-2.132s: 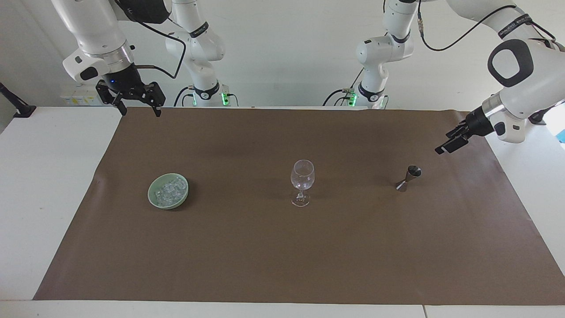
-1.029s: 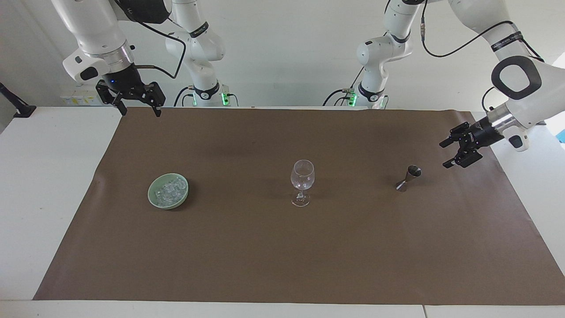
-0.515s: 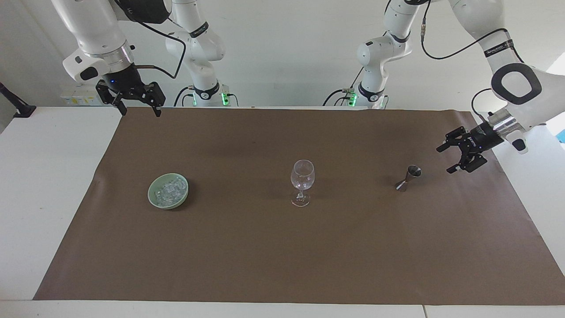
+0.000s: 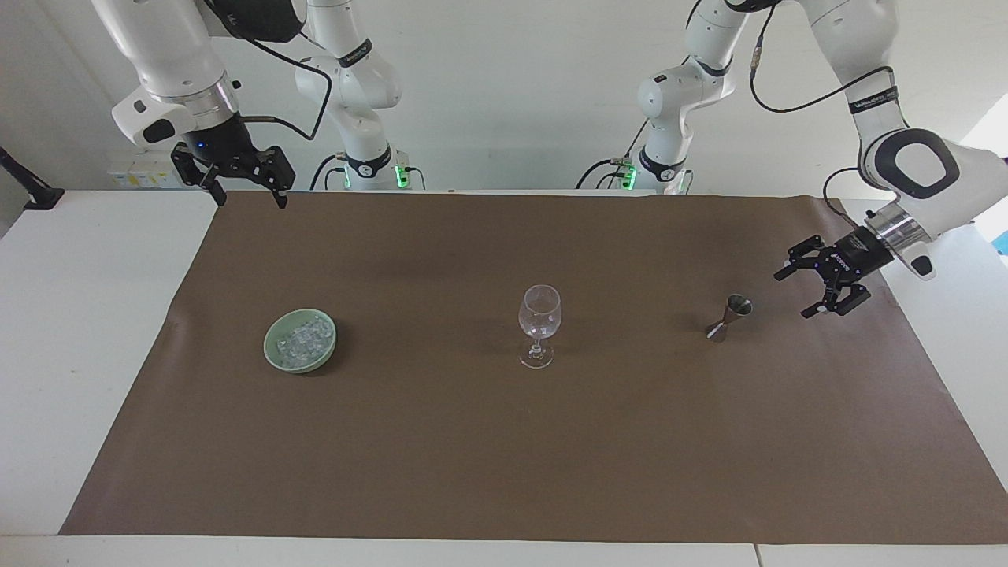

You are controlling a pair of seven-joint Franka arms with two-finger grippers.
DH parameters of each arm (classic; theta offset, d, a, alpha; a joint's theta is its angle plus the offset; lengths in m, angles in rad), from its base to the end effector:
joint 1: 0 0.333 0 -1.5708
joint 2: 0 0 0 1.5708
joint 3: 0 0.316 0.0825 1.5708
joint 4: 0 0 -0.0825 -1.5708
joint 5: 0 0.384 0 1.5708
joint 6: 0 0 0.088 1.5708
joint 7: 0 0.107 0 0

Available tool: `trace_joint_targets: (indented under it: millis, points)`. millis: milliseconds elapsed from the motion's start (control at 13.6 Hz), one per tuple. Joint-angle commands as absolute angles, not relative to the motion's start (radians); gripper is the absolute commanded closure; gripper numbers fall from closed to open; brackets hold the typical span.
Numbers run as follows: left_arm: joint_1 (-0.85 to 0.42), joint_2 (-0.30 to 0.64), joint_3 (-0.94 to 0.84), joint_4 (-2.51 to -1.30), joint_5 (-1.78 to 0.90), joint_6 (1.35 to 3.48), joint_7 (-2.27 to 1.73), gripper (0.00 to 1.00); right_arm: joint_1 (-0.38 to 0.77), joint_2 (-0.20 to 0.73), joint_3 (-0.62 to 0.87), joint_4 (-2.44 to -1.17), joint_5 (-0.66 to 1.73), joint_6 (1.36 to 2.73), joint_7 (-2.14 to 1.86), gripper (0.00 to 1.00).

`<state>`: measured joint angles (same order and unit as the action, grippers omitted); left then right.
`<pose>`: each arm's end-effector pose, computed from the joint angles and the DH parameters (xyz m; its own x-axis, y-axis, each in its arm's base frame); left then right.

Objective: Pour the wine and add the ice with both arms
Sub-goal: 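Move the left gripper open toward the silver jigger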

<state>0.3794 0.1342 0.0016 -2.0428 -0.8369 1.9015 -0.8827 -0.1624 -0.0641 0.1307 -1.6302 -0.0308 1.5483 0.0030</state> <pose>0.5361 0.1566 0.3769 -0.0215 0.7139 -0.7000 0.9846 0.1368 0.1093 0.5316 -0.0179 0.6292 0.9992 -0.0358 -0.0182 -0.0351 -0.9986 0.0392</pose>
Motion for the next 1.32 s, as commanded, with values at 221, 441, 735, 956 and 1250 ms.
trace_joint_targets:
  millis: [221, 441, 735, 956, 1250]
  points:
    - [0.428, 0.117, -0.008, -2.152, -0.954, 1.924, -0.877, 0.00, -0.167, -0.084, 0.132, -1.652, -0.026, 1.549, -0.017, 0.00]
    - [0.431, 0.112, -0.008, -2.197, -1.021, 1.922, -0.876, 0.00, -0.167, -0.084, 0.132, -1.652, -0.026, 1.549, -0.015, 0.00]
    - [0.431, 0.110, -0.008, -2.253, -1.087, 1.957, -0.874, 0.00, -0.166, -0.084, 0.132, -1.652, -0.026, 1.548, -0.017, 0.00]
    - [0.430, 0.103, -0.008, -2.296, -1.127, 1.973, -0.874, 0.00, -0.166, -0.084, 0.132, -1.652, -0.026, 1.549, -0.017, 0.00]
    - [0.428, 0.097, -0.009, -2.377, -1.218, 2.002, -0.781, 0.00, -0.166, -0.084, 0.132, -1.652, -0.026, 1.549, -0.017, 0.00]
